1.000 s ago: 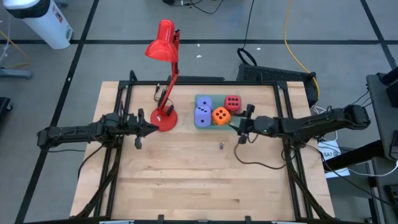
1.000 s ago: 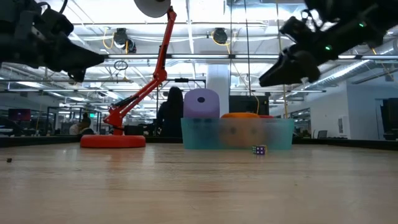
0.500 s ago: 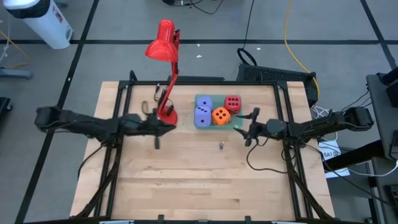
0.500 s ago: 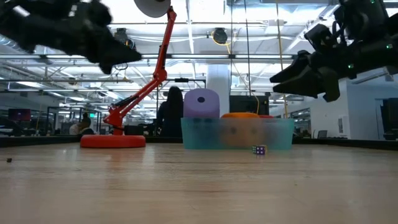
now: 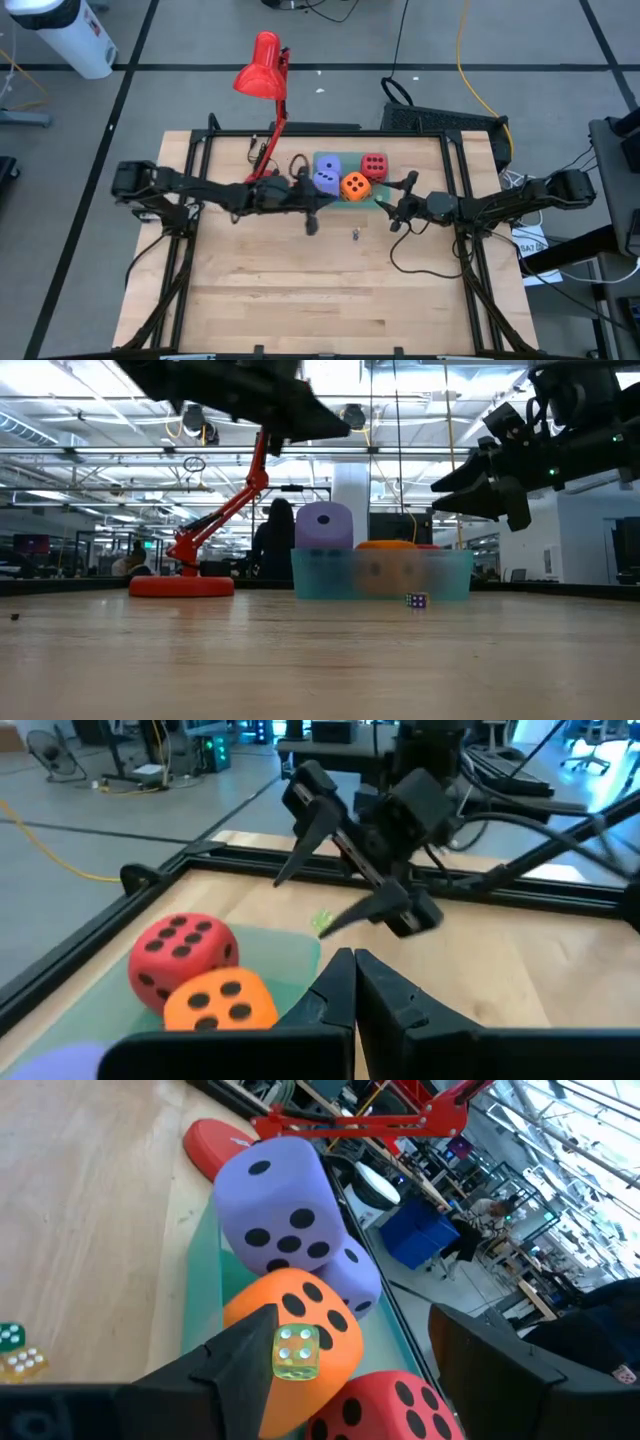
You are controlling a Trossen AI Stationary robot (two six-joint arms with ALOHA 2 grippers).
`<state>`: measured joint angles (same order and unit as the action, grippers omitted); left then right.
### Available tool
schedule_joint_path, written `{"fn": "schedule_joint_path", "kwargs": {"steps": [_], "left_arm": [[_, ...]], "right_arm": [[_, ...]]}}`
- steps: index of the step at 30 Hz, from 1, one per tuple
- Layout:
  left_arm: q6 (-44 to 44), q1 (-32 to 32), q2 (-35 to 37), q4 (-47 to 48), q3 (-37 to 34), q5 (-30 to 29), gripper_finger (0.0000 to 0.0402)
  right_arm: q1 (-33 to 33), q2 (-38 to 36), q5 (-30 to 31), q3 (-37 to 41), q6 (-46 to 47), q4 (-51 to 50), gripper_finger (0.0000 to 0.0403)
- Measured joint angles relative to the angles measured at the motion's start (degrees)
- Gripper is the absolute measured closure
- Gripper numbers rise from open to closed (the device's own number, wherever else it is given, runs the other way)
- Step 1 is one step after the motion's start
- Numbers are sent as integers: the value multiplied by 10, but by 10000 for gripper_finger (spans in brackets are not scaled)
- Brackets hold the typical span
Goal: Pick & Place Dice
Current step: Put the light green die into the green bin
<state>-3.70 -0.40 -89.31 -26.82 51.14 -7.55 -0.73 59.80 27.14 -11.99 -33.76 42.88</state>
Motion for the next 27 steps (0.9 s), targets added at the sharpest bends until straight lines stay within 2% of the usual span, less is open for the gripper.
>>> {"fn": "schedule_joint_path", "kwargs": {"steps": [3, 10, 18, 23, 27], "left_arm": [[18, -5, -43, 6, 49, 7, 396], [41, -24, -139, 93, 182, 87, 398], [64, -29, -234, 155, 308, 94, 398], [69, -31, -267, 172, 342, 95, 396], [66, -36, -267, 171, 346, 92, 397]], "right_arm": [[0, 6, 0, 0, 0, 10, 155], [0, 16, 0, -1, -4, 43, 155], [-1, 25, 16, -1, -15, 52, 156], [-1, 25, 14, -1, -22, 70, 156], [-1, 25, 11, -1, -30, 70, 156]]}}
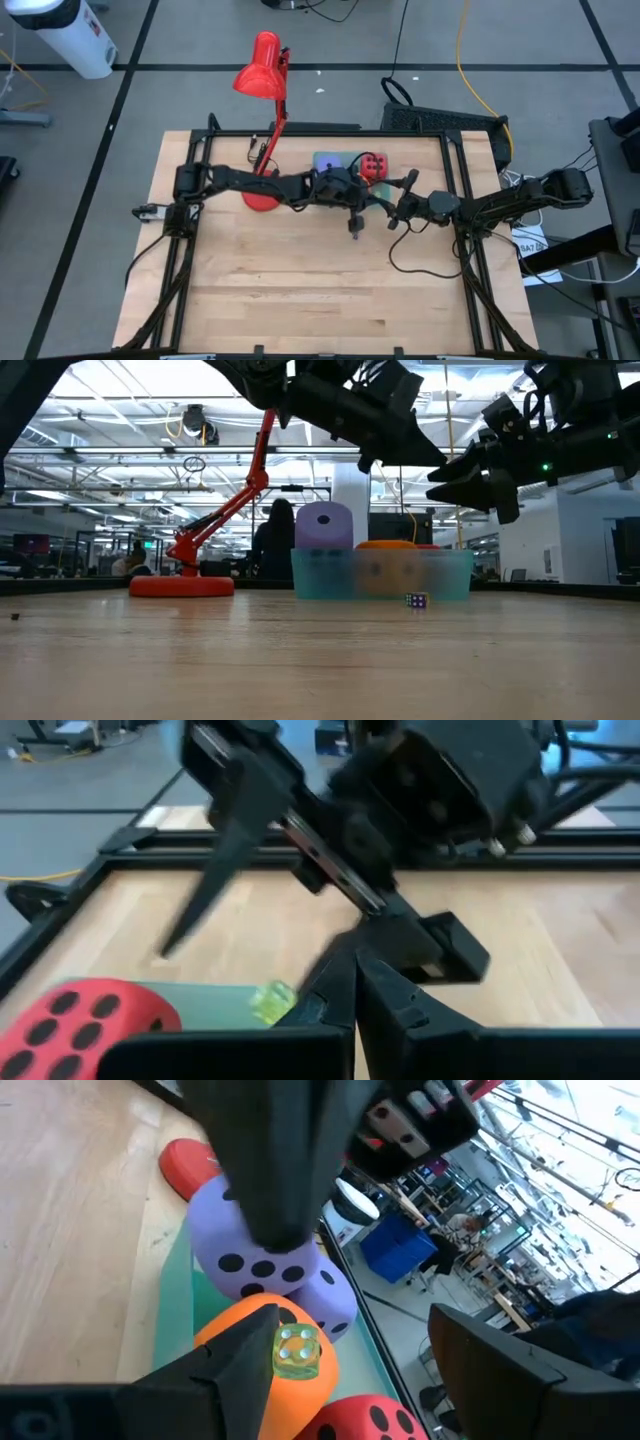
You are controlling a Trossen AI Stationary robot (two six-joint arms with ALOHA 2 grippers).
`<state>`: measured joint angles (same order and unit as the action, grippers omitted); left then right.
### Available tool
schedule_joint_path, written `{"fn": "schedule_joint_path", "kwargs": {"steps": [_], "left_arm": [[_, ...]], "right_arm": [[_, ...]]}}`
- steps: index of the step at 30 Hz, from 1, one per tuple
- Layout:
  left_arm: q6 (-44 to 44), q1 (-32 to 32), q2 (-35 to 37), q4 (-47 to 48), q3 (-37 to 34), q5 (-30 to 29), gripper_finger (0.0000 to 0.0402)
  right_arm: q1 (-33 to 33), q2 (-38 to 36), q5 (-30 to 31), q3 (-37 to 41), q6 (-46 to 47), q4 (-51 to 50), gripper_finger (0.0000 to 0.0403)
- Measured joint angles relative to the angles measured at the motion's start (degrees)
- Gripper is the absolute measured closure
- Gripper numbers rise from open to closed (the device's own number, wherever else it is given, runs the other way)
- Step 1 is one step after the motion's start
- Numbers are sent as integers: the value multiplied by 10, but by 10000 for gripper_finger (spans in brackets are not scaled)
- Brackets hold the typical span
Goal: Pick & Place Dice
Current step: Put the light green die into the green bin
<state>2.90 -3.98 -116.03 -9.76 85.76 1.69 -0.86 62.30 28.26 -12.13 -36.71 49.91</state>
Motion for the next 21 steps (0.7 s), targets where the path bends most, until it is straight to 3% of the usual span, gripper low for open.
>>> {"fn": "schedule_joint_path", "kwargs": {"steps": [12, 21], "left_arm": [[16, -20, 0, 7, 0, -1, 398], [26, -36, -8, 12, -1, 14, 398]], "right_arm": [[-8, 1, -58, 0, -9, 31, 156], [-8, 2, -59, -10, -3, 35, 156]]}}
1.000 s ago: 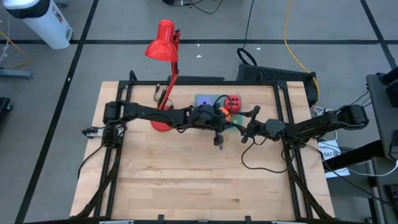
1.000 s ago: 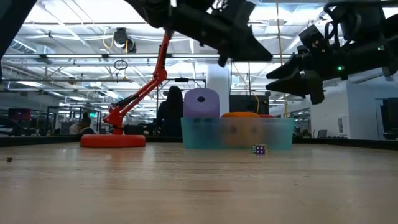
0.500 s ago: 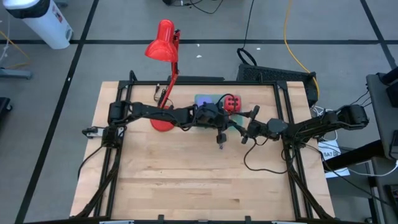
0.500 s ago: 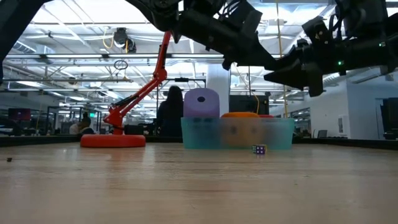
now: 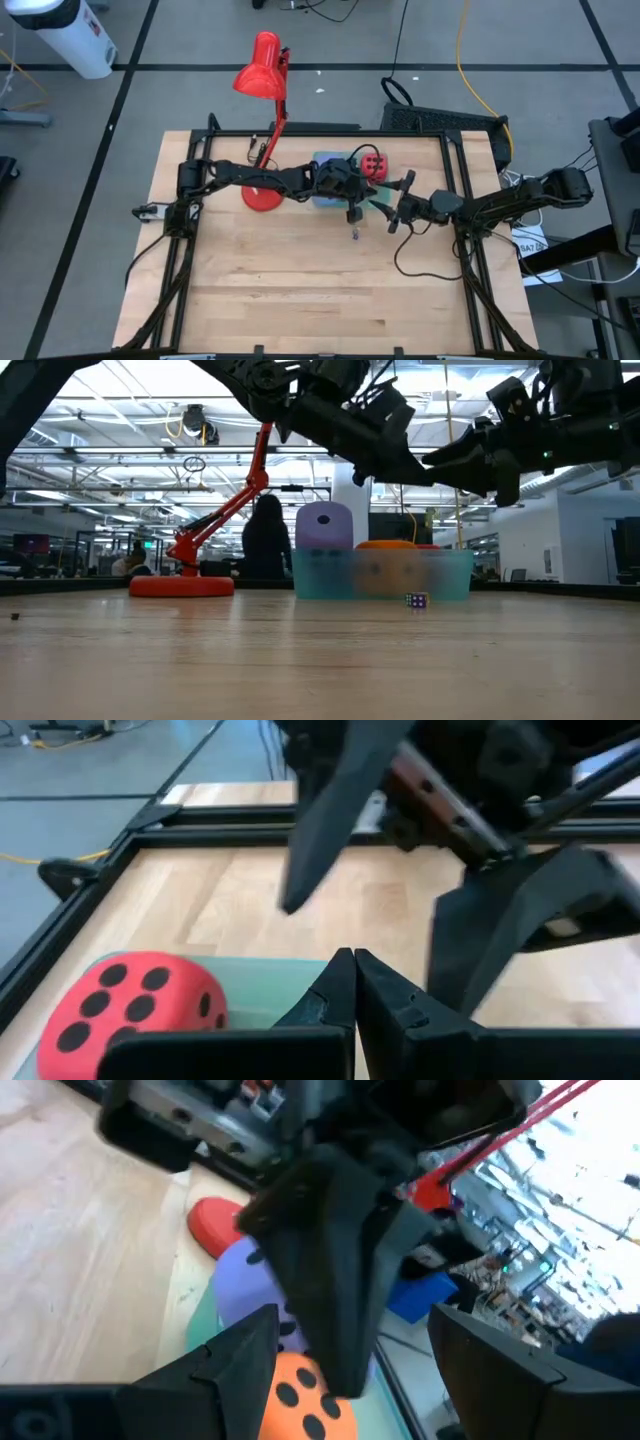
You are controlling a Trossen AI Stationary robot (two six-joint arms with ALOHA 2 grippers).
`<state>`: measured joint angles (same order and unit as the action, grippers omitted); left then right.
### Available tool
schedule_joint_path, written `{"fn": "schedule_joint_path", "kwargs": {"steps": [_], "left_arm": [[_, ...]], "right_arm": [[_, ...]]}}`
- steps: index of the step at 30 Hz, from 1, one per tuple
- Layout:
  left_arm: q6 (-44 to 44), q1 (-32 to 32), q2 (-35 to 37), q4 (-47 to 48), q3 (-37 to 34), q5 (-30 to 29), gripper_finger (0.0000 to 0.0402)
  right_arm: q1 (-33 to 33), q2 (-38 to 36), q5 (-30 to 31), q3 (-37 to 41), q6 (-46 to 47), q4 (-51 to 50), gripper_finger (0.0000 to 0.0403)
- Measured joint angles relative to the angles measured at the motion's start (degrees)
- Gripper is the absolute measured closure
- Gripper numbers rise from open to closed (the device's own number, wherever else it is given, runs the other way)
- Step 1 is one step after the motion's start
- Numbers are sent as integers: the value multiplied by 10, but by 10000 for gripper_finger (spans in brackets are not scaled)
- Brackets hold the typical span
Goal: Pick & Place Dice
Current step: Put the light green die into the green bin
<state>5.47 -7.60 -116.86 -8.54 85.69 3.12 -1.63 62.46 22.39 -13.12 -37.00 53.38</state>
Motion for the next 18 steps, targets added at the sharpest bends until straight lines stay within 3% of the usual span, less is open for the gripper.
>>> {"fn": "schedule_joint_path", "kwargs": {"steps": [11, 18], "left_arm": [[26, -9, 8, 2, 0, -7, 395], [63, -4, 121, 179, -9, -17, 399]], "right_arm": [[16, 0, 61, -5, 33, -28, 156], [1, -2, 77, -5, 82, -62, 156]]}}
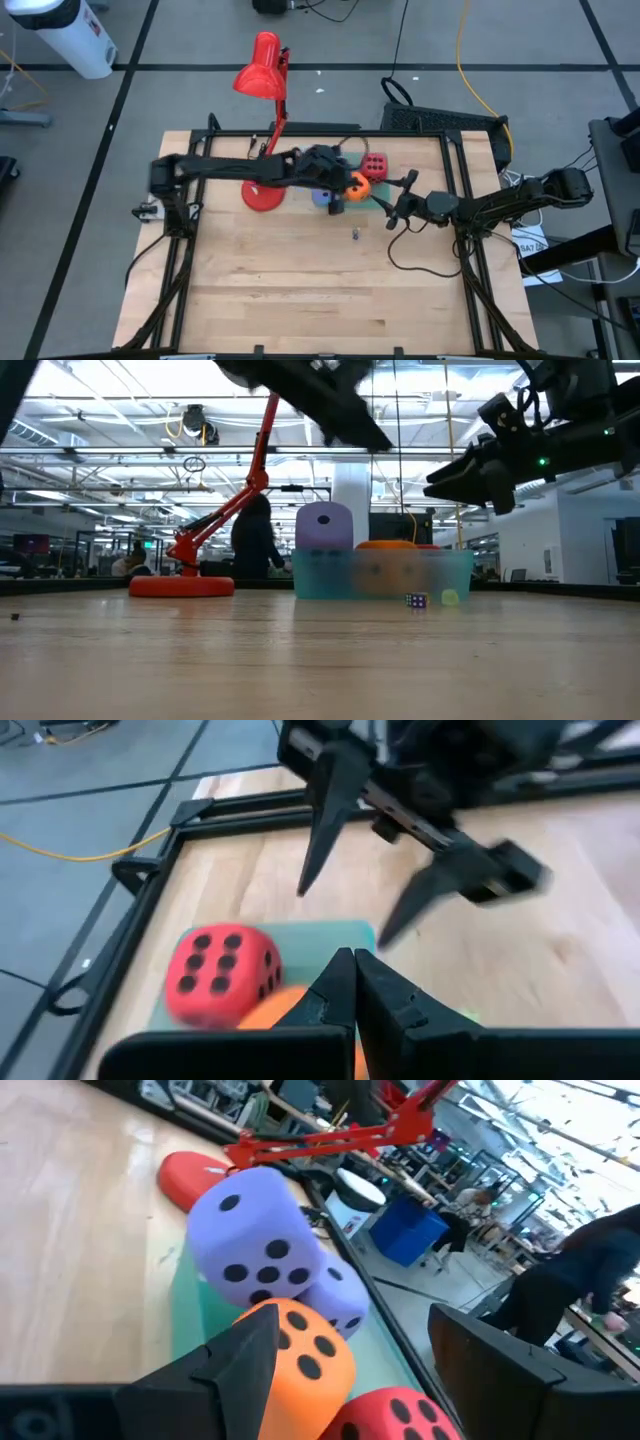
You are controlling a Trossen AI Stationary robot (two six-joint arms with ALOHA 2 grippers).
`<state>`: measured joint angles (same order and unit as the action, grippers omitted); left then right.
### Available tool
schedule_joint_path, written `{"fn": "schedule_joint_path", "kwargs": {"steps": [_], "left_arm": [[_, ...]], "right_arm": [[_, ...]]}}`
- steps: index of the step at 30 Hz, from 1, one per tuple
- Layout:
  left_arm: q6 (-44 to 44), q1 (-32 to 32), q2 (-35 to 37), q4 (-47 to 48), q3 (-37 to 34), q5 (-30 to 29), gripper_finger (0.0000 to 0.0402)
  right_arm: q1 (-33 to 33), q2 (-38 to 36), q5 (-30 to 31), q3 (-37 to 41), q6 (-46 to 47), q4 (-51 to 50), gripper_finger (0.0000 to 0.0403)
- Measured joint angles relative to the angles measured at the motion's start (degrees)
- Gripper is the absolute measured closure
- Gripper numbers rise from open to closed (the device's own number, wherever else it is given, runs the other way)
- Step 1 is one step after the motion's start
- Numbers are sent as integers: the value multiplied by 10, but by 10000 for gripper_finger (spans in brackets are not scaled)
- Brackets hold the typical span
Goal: Pick & Place Dice
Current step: Put the light green die into the green bin
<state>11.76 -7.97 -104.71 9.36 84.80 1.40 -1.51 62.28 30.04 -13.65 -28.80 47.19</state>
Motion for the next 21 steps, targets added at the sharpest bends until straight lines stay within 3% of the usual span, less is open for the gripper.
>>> {"fn": "schedule_joint_path", "kwargs": {"steps": [3, 8, 13, 16, 21], "left_arm": [[2, 16, 87, 13, -63, -6, 399], [-9, 50, 286, -113, -264, -60, 399], [-65, 74, 454, -246, -487, -78, 399], [-72, 87, 540, -284, -600, -92, 400], [-96, 104, 660, -325, -735, -185, 400]], "right_arm": [[-9, 0, 0, 0, 2, -3, 156], [-20, -6, -4, 0, 42, 5, 156], [-23, -19, -110, -14, 132, -9, 156], [-49, -7, -123, -37, 191, -46, 156], [-108, 43, -124, -71, 292, -102, 156]]}}
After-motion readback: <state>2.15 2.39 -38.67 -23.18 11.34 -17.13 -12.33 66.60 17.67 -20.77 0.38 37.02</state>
